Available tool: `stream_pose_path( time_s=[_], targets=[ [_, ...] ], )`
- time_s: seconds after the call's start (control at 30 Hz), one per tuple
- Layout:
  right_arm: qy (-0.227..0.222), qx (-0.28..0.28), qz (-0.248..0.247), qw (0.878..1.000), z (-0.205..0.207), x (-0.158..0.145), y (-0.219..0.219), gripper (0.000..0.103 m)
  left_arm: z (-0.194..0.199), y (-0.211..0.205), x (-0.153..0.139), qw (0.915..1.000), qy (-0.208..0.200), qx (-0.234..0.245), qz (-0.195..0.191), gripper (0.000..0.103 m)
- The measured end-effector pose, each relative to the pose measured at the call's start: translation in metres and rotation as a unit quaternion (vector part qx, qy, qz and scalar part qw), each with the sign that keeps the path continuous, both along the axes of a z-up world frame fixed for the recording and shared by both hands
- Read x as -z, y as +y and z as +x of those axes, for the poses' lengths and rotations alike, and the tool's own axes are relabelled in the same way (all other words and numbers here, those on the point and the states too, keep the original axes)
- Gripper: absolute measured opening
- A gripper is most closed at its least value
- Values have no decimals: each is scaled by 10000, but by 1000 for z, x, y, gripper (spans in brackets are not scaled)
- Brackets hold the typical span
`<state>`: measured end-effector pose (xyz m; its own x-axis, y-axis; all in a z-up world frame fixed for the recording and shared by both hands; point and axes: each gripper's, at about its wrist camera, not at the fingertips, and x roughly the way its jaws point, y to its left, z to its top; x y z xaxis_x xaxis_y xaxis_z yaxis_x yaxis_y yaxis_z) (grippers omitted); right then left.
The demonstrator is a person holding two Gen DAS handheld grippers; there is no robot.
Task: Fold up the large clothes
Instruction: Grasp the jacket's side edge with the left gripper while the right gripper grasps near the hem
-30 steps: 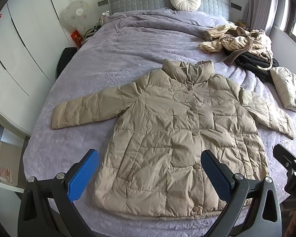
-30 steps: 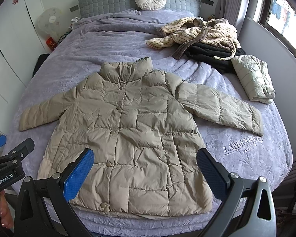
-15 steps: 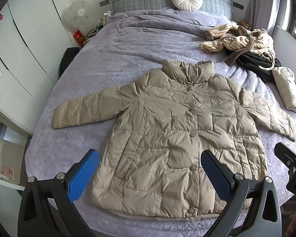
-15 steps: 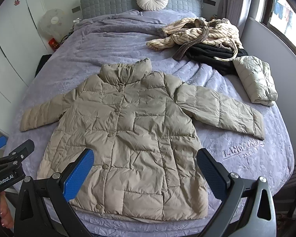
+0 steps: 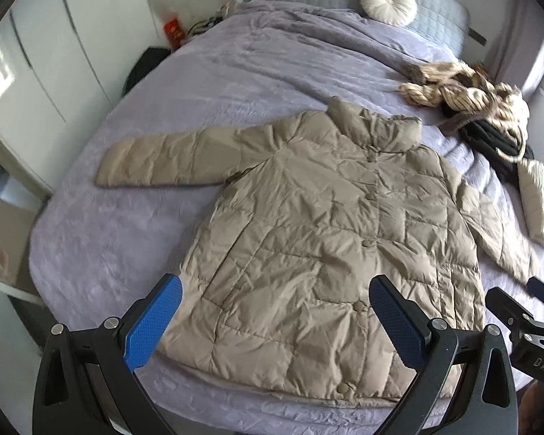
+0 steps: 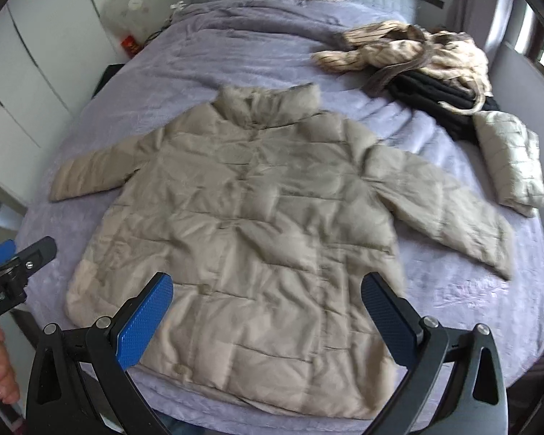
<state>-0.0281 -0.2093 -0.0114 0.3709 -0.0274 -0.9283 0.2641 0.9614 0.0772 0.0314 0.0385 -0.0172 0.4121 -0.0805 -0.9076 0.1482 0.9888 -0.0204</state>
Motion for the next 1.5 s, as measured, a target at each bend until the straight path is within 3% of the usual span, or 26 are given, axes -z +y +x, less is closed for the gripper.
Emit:
stream_pose_path(
  time_s=[0.03, 0.23, 0.47, 0.53, 0.57, 0.63, 0.67, 0.7, 0.93, 1.13, 1.2, 1.23, 1.27, 1.3, 1.33, 1.37, 1.4, 1.5],
  targets=[
    [-39, -13, -143, 9999, 6, 4, 0, 103, 7, 10, 6, 10000, 50, -32, -77, 103],
    [160, -161, 445, 9988, 58, 37, 47, 103, 71, 83, 43, 9986, 159, -302, -398, 103],
    [333, -111, 265, 9990, 137, 83, 102, 102, 161, 170, 105, 9942, 155, -790, -710, 103],
    [330, -121, 353, 9988, 163, 97, 112, 96, 182, 192, 122, 9902, 170, -1012, -945, 103],
    [311, -131, 343, 9988, 173, 105, 117, 83, 192, 203, 132, 9869, 203, -1158, -1101, 103],
    [393, -175, 397, 9983, 196, 118, 125, 49, 209, 220, 149, 9790, 272, -1438, -1420, 103],
    [436, -204, 566, 9972, 210, 124, 130, 24, 216, 228, 159, 9741, 307, -1577, -1593, 103],
    [444, -210, 648, 9967, 219, 130, 133, 11, 223, 235, 167, 9697, 348, -1702, -1720, 103],
    [245, -448, 599, 9969, 281, 163, 158, 9, 264, 263, 227, 9425, 467, -2221, -2452, 103],
    [224, -514, 568, 9968, 328, 215, 166, 9, 297, 269, 256, 9319, 311, -2563, -2546, 103],
    [269, -456, 550, 9971, 329, 227, 164, 9, 305, 269, 254, 9328, 195, -2619, -2467, 102],
    [272, -421, 575, 9971, 327, 231, 162, 9, 308, 268, 253, 9346, 129, -2670, -2348, 86],
    [263, -374, 619, 9970, 325, 233, 159, 9, 313, 265, 251, 9385, 99, -2686, -2169, 61],
    [241, -345, 664, 9969, 323, 233, 157, 9, 317, 264, 251, 9416, 116, -2637, -2093, 47],
    [220, -337, 693, 9968, 321, 233, 156, 9, 322, 266, 252, 9398, 136, -2552, -2270, 21],
    [218, -352, 687, 9968, 320, 233, 155, 9, 326, 268, 252, 9357, 157, -2458, -2526, 7],
    [221, -367, 668, 9968, 318, 234, 154, 8, 328, 270, 249, 9331, 149, -2406, -2670, 7],
    [245, -344, 709, 9966, 317, 241, 151, 8, 333, 259, 225, 9417, -134, -2026, -2684, 6]
  ],
)
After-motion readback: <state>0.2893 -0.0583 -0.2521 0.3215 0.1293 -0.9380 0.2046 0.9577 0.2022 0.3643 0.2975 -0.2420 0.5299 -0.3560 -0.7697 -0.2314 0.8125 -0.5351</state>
